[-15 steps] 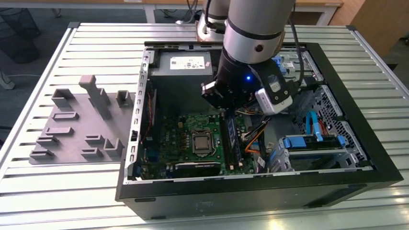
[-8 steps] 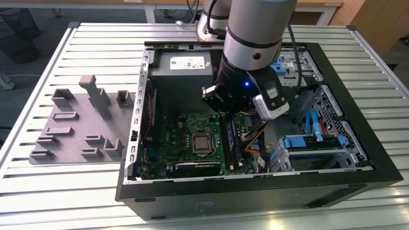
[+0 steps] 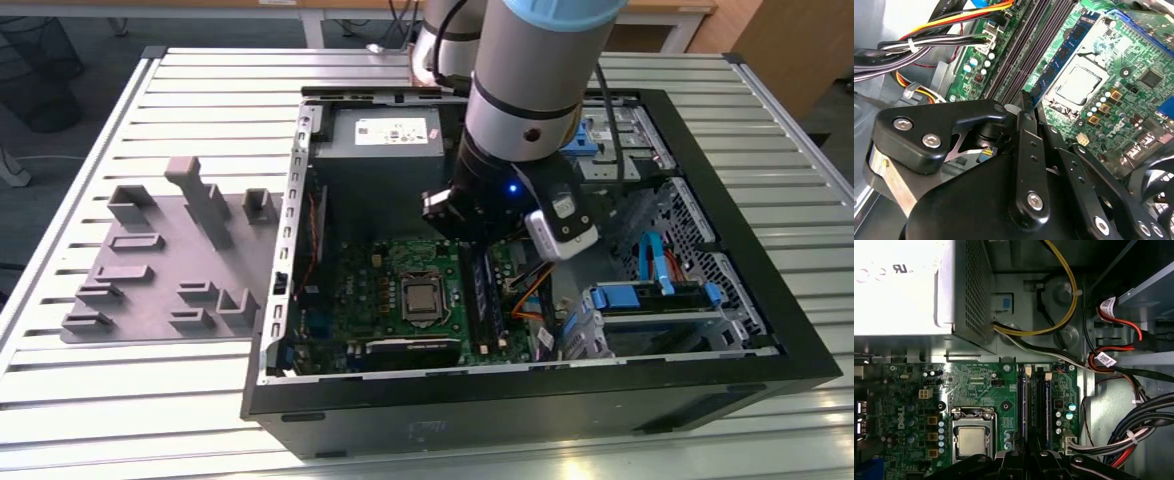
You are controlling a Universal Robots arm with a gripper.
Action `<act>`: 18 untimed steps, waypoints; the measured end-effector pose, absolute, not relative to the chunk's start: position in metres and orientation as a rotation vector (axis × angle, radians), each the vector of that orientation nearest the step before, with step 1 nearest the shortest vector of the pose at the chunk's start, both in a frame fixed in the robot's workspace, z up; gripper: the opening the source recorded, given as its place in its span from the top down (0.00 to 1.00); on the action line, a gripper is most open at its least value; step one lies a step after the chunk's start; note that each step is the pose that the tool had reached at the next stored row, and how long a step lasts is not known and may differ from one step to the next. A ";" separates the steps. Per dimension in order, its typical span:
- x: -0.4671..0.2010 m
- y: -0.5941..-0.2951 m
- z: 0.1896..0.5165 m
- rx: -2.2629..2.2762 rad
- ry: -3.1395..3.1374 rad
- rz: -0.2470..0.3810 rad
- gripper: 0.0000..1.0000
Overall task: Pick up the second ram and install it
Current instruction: 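Insert the second ram into the second slot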
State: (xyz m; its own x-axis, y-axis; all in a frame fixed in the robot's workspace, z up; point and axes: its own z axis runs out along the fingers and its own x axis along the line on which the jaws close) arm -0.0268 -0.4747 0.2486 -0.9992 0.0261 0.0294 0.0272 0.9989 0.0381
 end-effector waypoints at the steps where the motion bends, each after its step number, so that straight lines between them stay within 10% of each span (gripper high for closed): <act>1: -0.027 -0.475 0.247 -0.042 -3.112 -0.060 0.86; 18: -0.027 -0.476 0.236 -0.042 -3.112 -0.060 0.86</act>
State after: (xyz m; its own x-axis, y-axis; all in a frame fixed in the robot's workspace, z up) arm -0.0267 -0.4762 0.2363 -0.9992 0.0263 0.0295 0.0274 0.9989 0.0382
